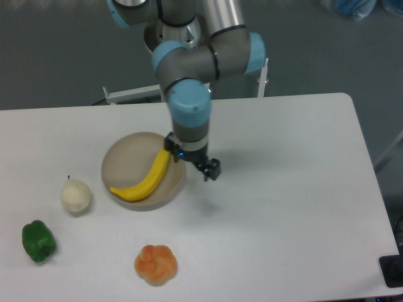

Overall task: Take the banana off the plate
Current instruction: 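Lower the gripper onto the banana and close on it, then lift the banana up off the plate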

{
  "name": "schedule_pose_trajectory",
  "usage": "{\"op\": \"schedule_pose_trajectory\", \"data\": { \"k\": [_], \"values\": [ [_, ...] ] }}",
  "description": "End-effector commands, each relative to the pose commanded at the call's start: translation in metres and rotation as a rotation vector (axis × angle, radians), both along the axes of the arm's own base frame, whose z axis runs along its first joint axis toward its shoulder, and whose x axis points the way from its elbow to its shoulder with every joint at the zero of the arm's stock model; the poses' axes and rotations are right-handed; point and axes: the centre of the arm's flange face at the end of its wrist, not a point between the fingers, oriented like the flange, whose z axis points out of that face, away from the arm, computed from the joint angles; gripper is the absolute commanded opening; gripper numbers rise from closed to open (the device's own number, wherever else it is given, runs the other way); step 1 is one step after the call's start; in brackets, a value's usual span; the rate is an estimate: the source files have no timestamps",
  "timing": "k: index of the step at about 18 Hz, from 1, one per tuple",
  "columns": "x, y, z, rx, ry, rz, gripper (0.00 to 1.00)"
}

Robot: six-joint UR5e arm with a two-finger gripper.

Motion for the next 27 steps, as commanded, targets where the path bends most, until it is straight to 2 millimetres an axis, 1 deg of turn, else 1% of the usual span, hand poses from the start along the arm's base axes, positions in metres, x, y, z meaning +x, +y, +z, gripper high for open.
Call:
{"op": "schedule_pose_trajectory", "data": {
  "k": [1, 3, 8, 9, 12, 14, 16, 17, 18, 19, 20, 21, 23, 24, 25, 27],
  "values": [
    [0.005, 0.002, -0.005, -0.008, -0.002, -0.005, 1.0],
    [0.01, 0.004, -0.016, -0.023, -0.008, 0.017, 1.0],
    [0.026, 0.01, -0.031, -0.035, -0.006, 0.063, 1.0],
    [0.031, 0.013, -0.037, -0.027, -0.001, 0.09, 1.0],
    [0.033, 0.016, -0.049, -0.023, 0.002, 0.109, 1.0],
    [0.041, 0.019, -0.053, -0.022, 0.004, 0.119, 1.0],
    [0.043, 0.02, -0.054, -0.022, 0.004, 0.121, 1.0],
    [0.043, 0.02, -0.054, -0.02, 0.005, 0.121, 0.95],
    [0.043, 0.02, -0.054, -0.02, 0.005, 0.122, 0.83],
    [0.043, 0.02, -0.053, -0.019, 0.006, 0.121, 0.69],
    [0.043, 0.019, -0.054, -0.022, 0.006, 0.122, 0.49],
    [0.043, 0.019, -0.053, -0.022, 0.006, 0.122, 0.35],
    [0.042, 0.019, -0.053, -0.023, 0.007, 0.122, 0.11],
    [0.043, 0.019, -0.05, -0.018, 0.007, 0.122, 0.02],
    [0.042, 0.02, -0.045, -0.011, 0.01, 0.122, 0.0],
    [0.042, 0.019, -0.034, 0.006, 0.009, 0.121, 0.0]
  ]
}}
